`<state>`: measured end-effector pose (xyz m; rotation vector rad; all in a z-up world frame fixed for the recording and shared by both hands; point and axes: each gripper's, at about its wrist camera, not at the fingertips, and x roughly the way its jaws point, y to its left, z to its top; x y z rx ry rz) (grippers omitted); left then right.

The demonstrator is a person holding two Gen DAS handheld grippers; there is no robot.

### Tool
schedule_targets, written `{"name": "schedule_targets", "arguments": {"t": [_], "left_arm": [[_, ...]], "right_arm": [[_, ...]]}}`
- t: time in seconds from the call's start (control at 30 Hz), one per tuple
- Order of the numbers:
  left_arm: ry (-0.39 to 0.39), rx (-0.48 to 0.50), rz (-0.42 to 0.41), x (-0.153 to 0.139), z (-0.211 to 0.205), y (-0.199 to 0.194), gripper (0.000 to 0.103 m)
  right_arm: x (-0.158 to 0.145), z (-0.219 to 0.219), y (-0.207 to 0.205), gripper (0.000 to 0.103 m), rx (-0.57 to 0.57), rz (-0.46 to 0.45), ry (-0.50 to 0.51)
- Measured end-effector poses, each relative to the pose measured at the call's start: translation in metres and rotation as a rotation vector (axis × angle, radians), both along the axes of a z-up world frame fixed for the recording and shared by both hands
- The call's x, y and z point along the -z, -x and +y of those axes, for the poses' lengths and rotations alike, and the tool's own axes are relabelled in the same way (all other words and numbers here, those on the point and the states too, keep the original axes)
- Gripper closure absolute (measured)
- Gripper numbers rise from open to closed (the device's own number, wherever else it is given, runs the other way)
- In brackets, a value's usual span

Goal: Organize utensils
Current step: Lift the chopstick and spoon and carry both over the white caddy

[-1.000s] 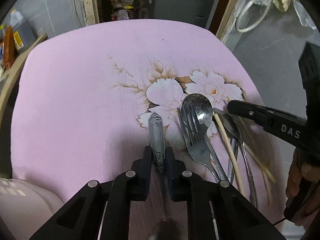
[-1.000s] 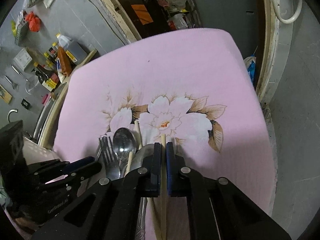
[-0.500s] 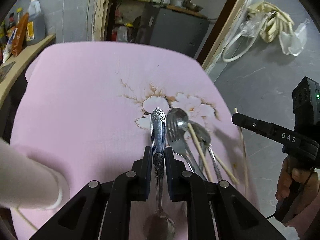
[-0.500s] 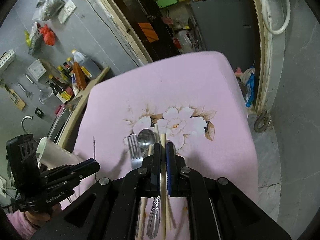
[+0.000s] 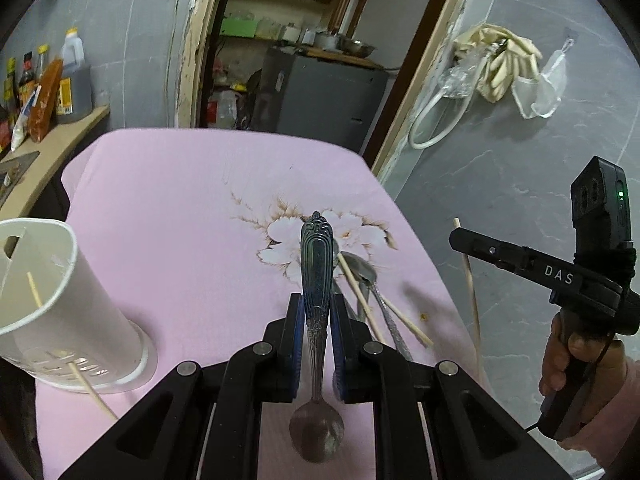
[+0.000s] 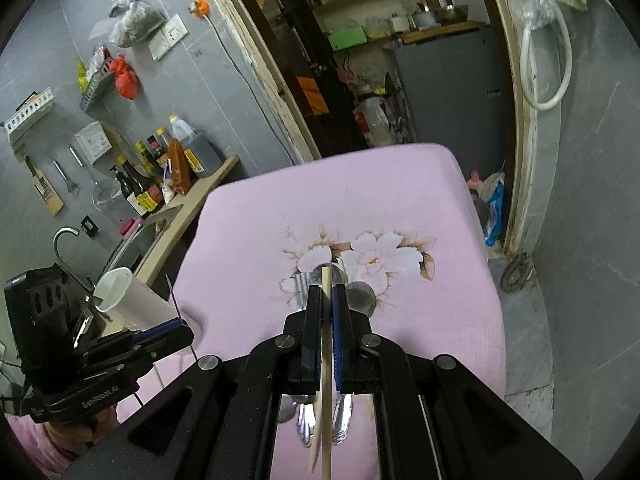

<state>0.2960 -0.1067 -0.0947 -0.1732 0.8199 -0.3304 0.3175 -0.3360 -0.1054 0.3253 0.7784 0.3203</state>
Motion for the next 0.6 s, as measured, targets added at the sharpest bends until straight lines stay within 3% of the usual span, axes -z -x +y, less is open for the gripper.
{"name": "schedule_targets", "arguments": {"t": [0.27, 0.6], "left_arm": [[0.010, 0.001, -0.072, -0.022, 0.016, 0.016, 0.091], [0.022, 0.011, -0.140, -0.044, 0.033, 0.020, 0.091]], "right_arm": [[-0.039, 0.006, 0.025, 0.098, 0.043, -0.092, 0.001], [-0.061, 0.027, 0.033, 0.098, 0.052, -0.136, -0.010]]}}
